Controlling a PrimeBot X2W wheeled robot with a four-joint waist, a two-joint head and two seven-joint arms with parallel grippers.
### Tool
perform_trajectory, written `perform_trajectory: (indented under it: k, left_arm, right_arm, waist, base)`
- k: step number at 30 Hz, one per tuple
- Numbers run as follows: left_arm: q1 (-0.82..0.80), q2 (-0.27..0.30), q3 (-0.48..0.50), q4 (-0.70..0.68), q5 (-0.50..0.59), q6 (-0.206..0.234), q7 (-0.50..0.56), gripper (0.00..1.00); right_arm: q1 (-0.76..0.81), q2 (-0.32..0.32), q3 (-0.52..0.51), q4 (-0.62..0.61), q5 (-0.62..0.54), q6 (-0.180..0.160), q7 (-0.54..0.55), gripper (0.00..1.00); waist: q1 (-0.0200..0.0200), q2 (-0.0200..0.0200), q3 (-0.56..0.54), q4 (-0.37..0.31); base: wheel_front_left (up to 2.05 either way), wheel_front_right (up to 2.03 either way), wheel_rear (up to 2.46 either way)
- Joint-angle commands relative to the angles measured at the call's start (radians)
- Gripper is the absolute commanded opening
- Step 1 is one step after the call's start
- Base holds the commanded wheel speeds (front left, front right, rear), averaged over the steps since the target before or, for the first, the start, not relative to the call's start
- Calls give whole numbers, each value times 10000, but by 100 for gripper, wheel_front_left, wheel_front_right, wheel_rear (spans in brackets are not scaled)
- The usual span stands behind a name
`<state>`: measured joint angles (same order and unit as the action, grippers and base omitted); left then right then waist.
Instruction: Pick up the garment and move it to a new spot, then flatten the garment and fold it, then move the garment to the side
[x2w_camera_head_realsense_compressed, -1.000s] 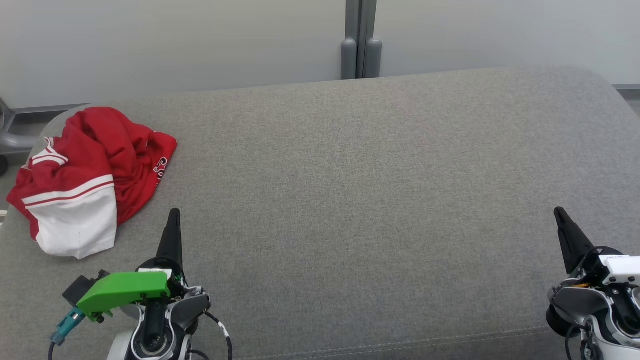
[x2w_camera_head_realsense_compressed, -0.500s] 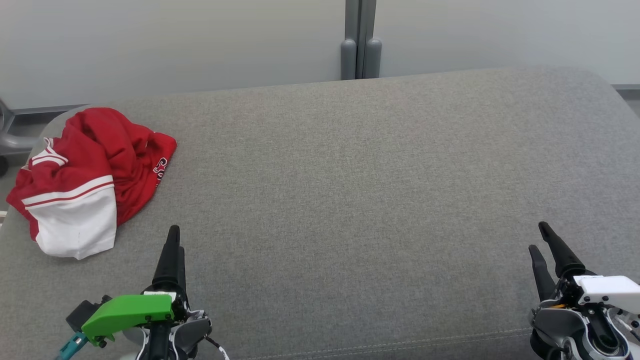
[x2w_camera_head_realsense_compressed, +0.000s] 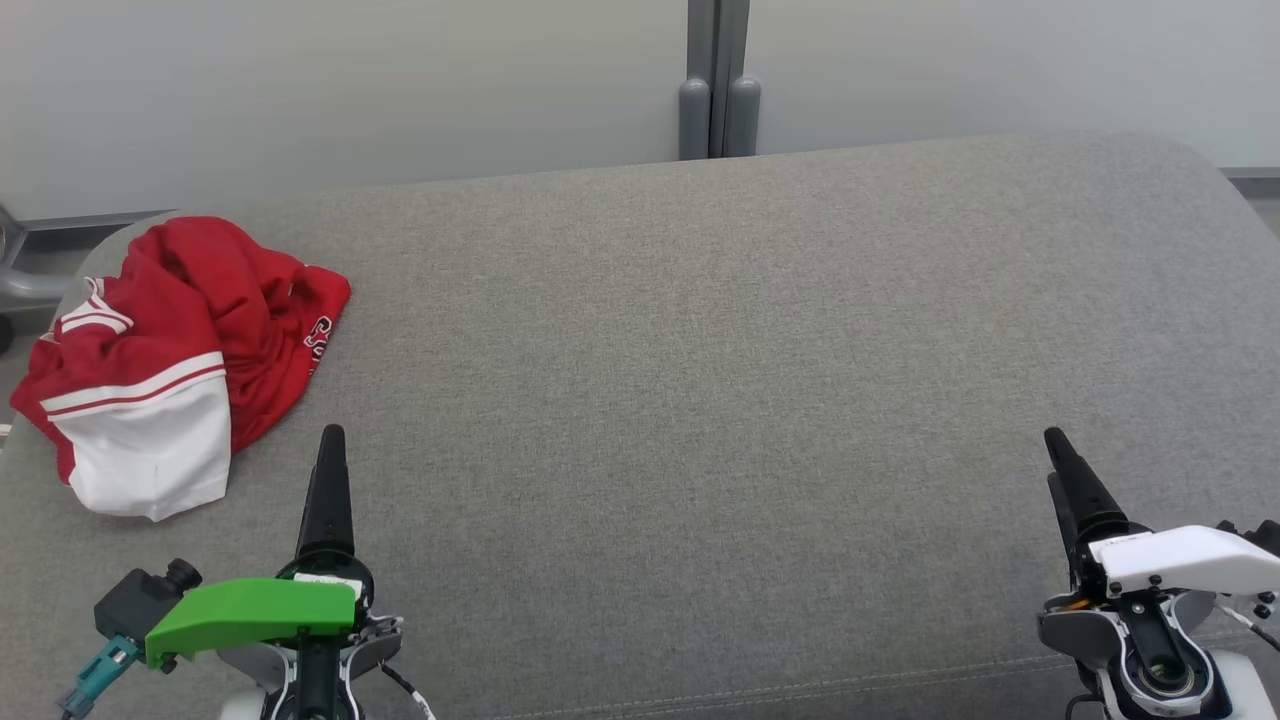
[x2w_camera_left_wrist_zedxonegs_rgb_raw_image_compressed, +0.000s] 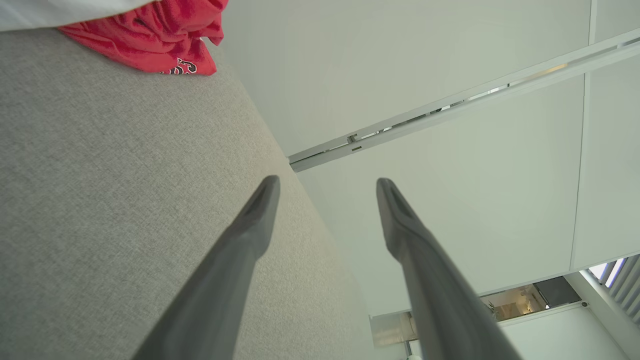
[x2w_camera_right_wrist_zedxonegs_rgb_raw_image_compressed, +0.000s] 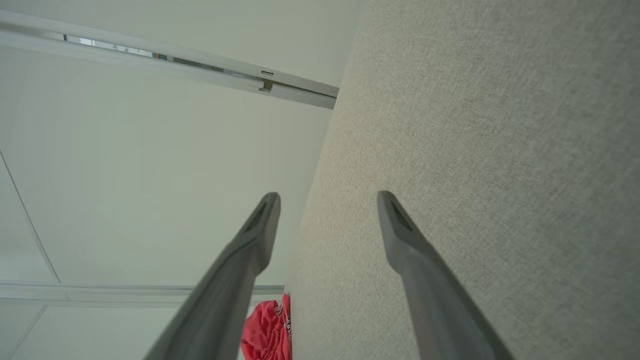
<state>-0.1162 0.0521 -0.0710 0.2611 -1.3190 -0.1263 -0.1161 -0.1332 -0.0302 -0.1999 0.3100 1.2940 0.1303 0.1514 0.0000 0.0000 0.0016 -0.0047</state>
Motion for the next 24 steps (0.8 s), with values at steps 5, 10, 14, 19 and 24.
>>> perform_trajectory:
  k: [5, 10, 14, 19, 24]
  left_arm:
    - [-42, 28, 176, -444, 1365, -25, -165, 100]
    - [37, 12, 266, -599, 2524, -28, -268, 100]
    - [90, 7, 298, -679, 3368, -30, -342, 100]
    - [146, 5, 309, -768, 4371, 0, -436, 100]
    - [230, 0, 337, -740, 5056, 2, -523, 100]
  right_arm:
    - [-145, -116, 423, -521, -1417, 2, -373, 100]
    - [-127, -126, 895, -816, -2595, 2, -665, 100]
    - [-103, -131, 1357, -987, -3354, 2, -890, 100]
    - [-96, -139, 1844, -1154, -4136, 2, -1154, 100]
    - [-37, -147, 2081, -1238, -4765, 3, -1410, 100]
  waist:
    - [0, 0, 1, -19]
    - [0, 0, 4, -39]
    - [0, 0, 2, -52]
    - [0, 0, -1, -71]
    - [0, 0, -11, -83]
  base:
    - [0, 0, 0]
    - [0, 0, 0]
    - [0, 0, 0]
    - [0, 0, 0]
    - [0, 0, 0]
